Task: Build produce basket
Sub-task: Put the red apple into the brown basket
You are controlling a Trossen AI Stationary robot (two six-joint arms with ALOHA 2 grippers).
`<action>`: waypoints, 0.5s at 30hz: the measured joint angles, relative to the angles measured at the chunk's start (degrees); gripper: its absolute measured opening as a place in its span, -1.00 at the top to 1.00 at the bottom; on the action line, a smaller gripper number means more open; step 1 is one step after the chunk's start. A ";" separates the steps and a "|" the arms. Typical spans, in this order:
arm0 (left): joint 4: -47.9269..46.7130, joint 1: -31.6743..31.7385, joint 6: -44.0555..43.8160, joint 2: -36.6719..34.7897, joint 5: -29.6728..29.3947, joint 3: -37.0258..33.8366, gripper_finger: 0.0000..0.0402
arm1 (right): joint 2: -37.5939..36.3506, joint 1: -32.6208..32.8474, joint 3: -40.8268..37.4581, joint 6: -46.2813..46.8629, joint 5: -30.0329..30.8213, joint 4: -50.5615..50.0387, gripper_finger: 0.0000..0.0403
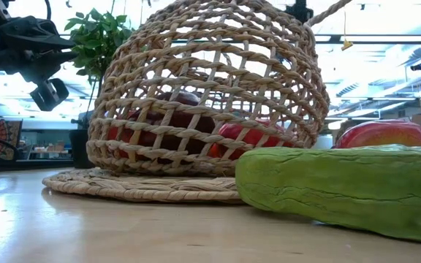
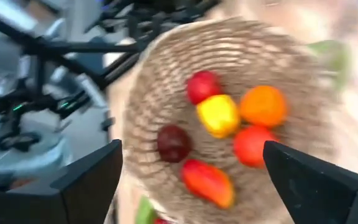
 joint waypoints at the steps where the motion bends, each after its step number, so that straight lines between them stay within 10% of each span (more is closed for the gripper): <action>1: 0.00 0.02 -0.02 -0.02 0.00 -0.02 0.72 | -0.63 -0.86 0.00 -0.17 1.23 -1.28 -0.93; 15: 0.00 0.00 -0.02 -0.01 0.00 0.00 0.72 | -1.49 -13.98 -0.02 -10.94 13.89 -20.21 -0.88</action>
